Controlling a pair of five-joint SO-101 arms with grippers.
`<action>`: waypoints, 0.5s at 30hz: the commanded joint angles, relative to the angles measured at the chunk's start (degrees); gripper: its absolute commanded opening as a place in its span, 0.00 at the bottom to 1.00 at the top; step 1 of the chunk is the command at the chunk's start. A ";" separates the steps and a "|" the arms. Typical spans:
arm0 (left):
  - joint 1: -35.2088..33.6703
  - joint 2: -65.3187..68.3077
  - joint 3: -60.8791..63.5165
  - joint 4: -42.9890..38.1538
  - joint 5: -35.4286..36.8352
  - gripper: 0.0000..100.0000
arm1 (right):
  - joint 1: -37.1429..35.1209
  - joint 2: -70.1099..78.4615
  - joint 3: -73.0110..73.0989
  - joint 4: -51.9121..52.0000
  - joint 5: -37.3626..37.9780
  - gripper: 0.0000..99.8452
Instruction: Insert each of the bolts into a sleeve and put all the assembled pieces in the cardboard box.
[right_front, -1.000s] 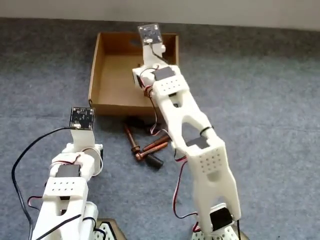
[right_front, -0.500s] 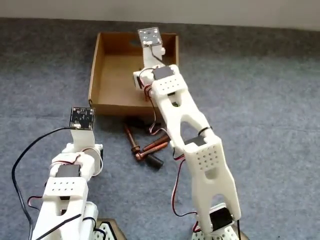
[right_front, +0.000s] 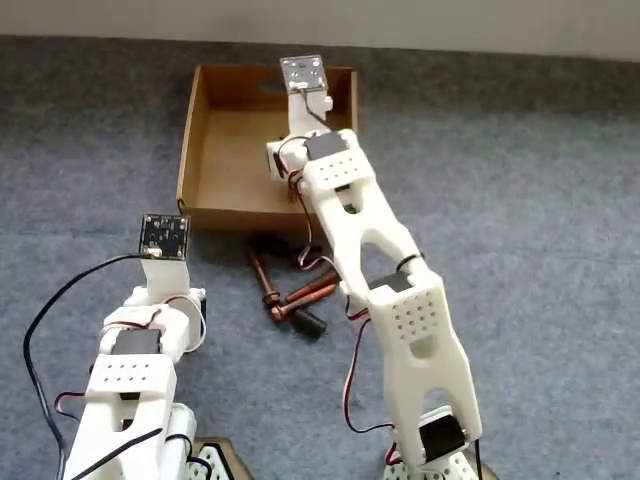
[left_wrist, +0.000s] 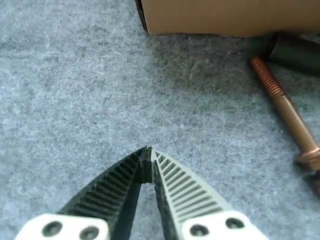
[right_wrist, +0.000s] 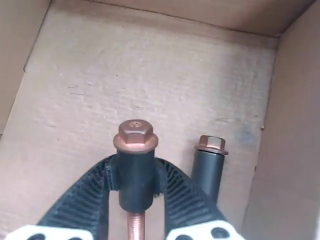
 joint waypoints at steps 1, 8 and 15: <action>-0.13 -0.04 -0.13 -0.88 -0.53 0.03 | 0.48 -0.84 -2.95 1.45 -0.70 0.01; -0.13 -0.04 -0.13 -0.88 -0.53 0.03 | 0.48 -0.84 -2.95 2.42 -0.79 0.01; -0.13 -0.13 -0.13 -0.88 -0.53 0.03 | 0.40 2.86 -1.98 2.42 -0.97 0.01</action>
